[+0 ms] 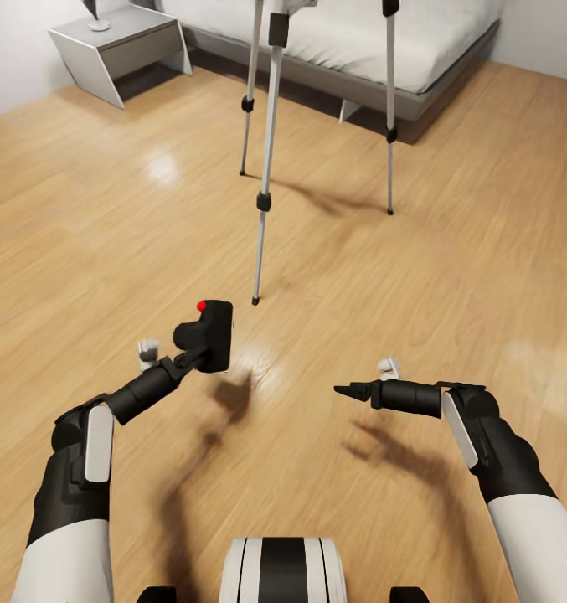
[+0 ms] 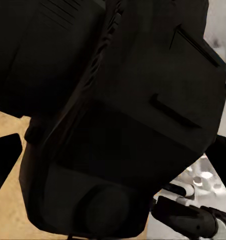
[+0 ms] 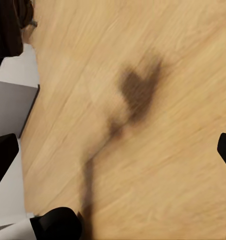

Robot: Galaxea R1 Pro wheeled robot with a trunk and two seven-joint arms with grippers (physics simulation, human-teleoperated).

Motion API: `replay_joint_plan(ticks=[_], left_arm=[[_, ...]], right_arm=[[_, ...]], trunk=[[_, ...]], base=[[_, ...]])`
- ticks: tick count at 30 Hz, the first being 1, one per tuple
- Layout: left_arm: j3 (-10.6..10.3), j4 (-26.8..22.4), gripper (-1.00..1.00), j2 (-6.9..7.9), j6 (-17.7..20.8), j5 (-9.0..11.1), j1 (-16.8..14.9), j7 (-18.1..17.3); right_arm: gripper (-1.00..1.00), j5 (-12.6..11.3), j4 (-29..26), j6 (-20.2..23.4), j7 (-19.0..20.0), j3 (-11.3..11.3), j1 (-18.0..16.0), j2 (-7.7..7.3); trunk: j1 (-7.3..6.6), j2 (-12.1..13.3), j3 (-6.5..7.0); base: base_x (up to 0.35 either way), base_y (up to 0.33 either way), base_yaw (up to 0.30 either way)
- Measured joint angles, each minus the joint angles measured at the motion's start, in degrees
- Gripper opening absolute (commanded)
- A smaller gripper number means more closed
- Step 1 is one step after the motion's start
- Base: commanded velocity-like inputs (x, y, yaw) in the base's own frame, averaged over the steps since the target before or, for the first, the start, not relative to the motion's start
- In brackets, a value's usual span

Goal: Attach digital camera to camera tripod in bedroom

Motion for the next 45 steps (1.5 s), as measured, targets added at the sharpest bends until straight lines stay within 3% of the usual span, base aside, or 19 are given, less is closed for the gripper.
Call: replay_joint_plan(ticks=[2,5,7,11,39,42,45], left_arm=[[1.35,1.25,-1.0,0.55,-0.03,-0.19,0.02,-6.28],[2.53,2.44,-1.0,1.04,-0.16,-0.53,0.03,-12.87],[2.96,2.88,-1.0,1.27,-0.24,-0.73,0.03,-15.86],[3.29,3.23,-1.0,1.44,-0.36,-1.01,0.04,-18.31],[3.4,3.61,-1.0,1.67,-0.28,-1.15,0.04,-18.95],[3.48,3.66,-1.0,1.68,-0.43,-1.65,0.03,-17.85],[4.06,3.57,-1.0,1.84,-0.68,-3.58,0.01,-12.52]], right_arm=[[1.0,0.0,0.0,0.0,0.0,-0.02,0.0,-0.01],[1.0,0.0,0.0,0.0,0.0,-0.03,0.0,-0.01],[1.0,0.0,0.0,0.0,0.0,-0.04,0.0,0.02],[1.0,-0.02,0.0,0.0,0.0,-0.04,0.0,0.05],[1.0,-0.07,0.0,0.0,0.0,-0.02,0.0,0.01],[1.0,-0.09,-0.02,0.0,0.04,-0.04,0.0,-0.04],[1.0,-0.11,-0.07,0.26,0.0,-0.09,0.0,-0.12]], trunk=[[-0.05,0.03,0.44],[-0.13,0.07,1.11],[-0.18,0.09,1.55],[-0.28,0.15,2.44],[-1.0,0.52,8.64],[-1.08,0.56,9.31],[-1.16,0.6,9.97]], base=[[0.0,0.0,0.0],[0.0,0.0,0.0],[0.0,0.0,0.0],[0.0,0.0,0.0],[0.0,0.0,0.0],[0.0,0.0,0.0],[0.0,0.0,0.0]])
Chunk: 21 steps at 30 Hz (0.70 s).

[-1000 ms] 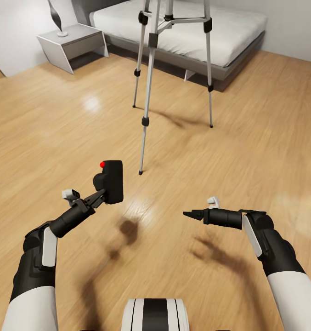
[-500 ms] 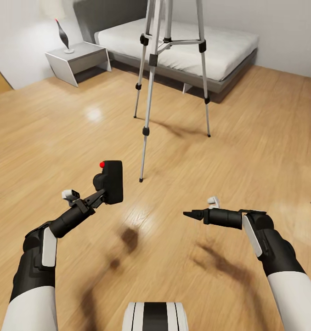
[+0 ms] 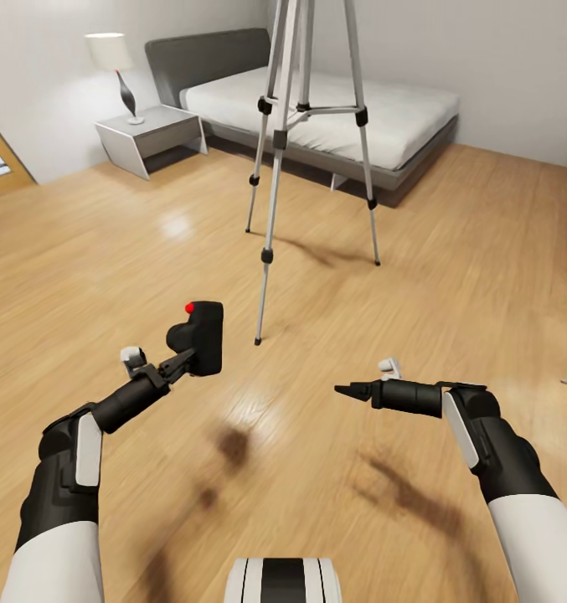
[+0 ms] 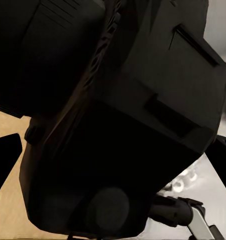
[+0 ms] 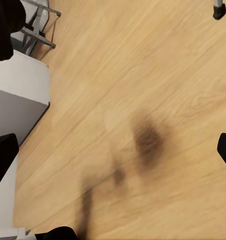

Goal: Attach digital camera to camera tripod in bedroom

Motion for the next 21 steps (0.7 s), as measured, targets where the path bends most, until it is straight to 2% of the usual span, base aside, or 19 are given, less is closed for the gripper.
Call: replay_joint_plan(ticks=[2,4,5,6,8,21], left_arm=[[0.35,-0.07,-1.0,0.02,-0.03,-0.45,0.01,2.73],[0.66,-0.19,-1.0,0.02,-0.02,-0.78,0.01,6.92],[0.83,-0.39,-1.0,0.03,-0.4,-1.58,0.02,11.83],[0.85,-0.48,-1.0,0.02,-0.11,-0.83,0.0,13.67],[0.88,-0.54,-1.0,0.02,-0.17,-0.62,0.0,15.63],[0.73,-0.83,-1.0,0.02,-0.2,-0.28,0.03,16.58]], right_arm=[[1.0,0.07,-0.01,0.16,-0.03,0.0,0.0,-0.05],[1.0,0.07,-0.01,0.31,-0.06,-0.04,0.0,-0.1],[1.0,0.03,-0.02,0.39,-0.08,-0.09,0.0,-0.16],[1.0,-0.03,-0.02,0.42,-0.09,-0.1,0.0,-0.19],[1.0,-0.12,-0.02,0.44,-0.09,-0.12,0.0,-0.22],[1.0,-0.17,-0.02,0.45,-0.09,-0.13,0.0,-0.15]], trunk=[[-0.05,0.03,0.44],[-0.1,0.05,0.89],[-0.12,0.07,1.11],[-0.16,0.08,1.33],[-0.21,0.11,1.77],[-0.54,0.28,4.66]], base=[[0.0,0.0,0.0],[0.0,0.0,0.0],[0.0,0.0,0.0],[0.0,0.0,0.0],[0.0,0.0,0.0],[0.0,0.0,0.0]])
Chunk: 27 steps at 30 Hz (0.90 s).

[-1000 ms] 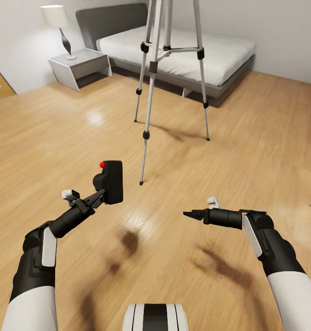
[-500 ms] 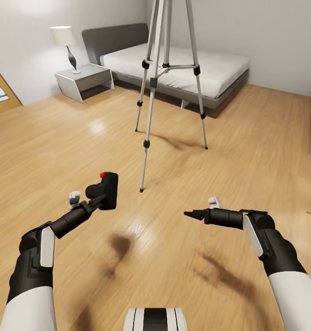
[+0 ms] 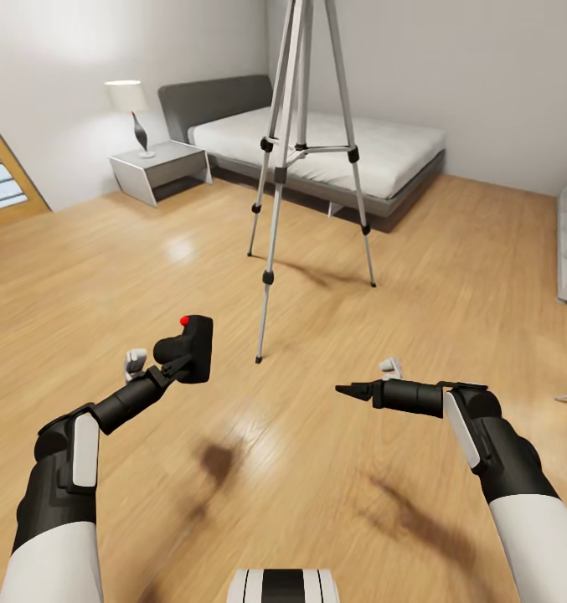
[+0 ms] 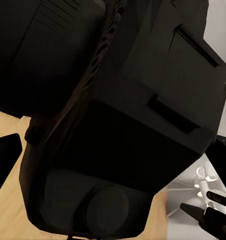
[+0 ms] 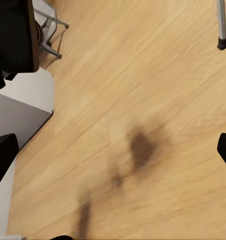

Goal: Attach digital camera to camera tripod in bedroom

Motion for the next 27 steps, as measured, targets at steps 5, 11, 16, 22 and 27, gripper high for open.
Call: replay_joint_plan(ticks=[5,11,16,22,27], left_arm=[[-0.16,-0.12,-1.0,-0.06,-0.14,-0.36,-0.01,0.68],[-0.17,-0.17,-1.0,-0.18,-0.21,-0.86,-0.04,8.99],[-0.15,-0.15,-1.0,-0.27,-0.3,-0.77,-0.04,20.09],[-0.15,-0.16,-1.0,-0.5,-2.17,-0.05,-0.05,30.08],[-0.16,-0.16,-1.0,-0.58,-3.63,0.17,-0.03,31.35]], right_arm=[[1.0,0.0,0.0,0.0,0.0,0.03,0.0,0.0],[1.0,0.0,0.0,0.0,0.0,0.08,0.0,0.0],[1.0,0.03,0.0,-0.01,-0.03,0.08,0.0,0.07],[1.0,0.13,0.0,-0.01,-0.04,0.09,0.0,0.09],[1.0,0.16,0.0,-0.02,-0.04,0.13,0.0,0.09]], trunk=[[-0.13,0.07,1.11],[-0.28,0.15,2.44],[-0.41,0.22,3.55],[-0.57,0.3,4.88],[-0.7,0.36,5.99]], base=[[0.0,0.0,0.0],[0.0,0.0,0.0],[0.0,0.0,0.0],[0.0,0.0,0.0],[0.0,0.0,0.0]])
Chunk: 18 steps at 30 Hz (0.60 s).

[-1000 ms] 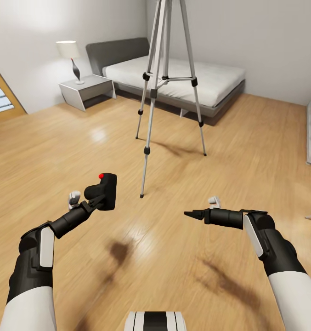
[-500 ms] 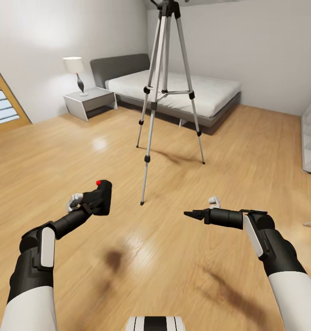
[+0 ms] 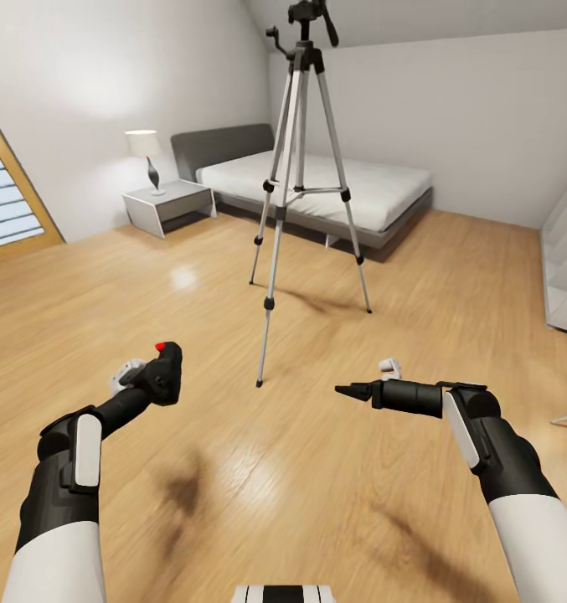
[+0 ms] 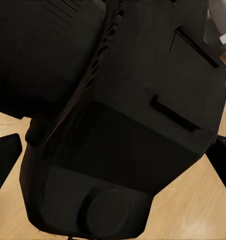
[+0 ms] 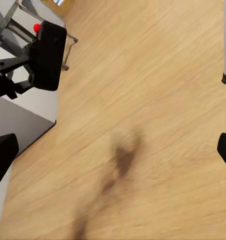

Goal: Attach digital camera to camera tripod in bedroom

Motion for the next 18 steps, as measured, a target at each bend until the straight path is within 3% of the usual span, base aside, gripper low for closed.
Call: replay_joint_plan(ticks=[18], left_arm=[[-0.17,0.0,-1.0,-0.04,-0.59,0.19,-0.03,0.27]], right_arm=[[1.0,0.1,0.0,-0.01,-0.04,0.04,0.0,0.0]], trunk=[[-0.46,0.24,3.99]], base=[[0.0,0.0,0.0]])
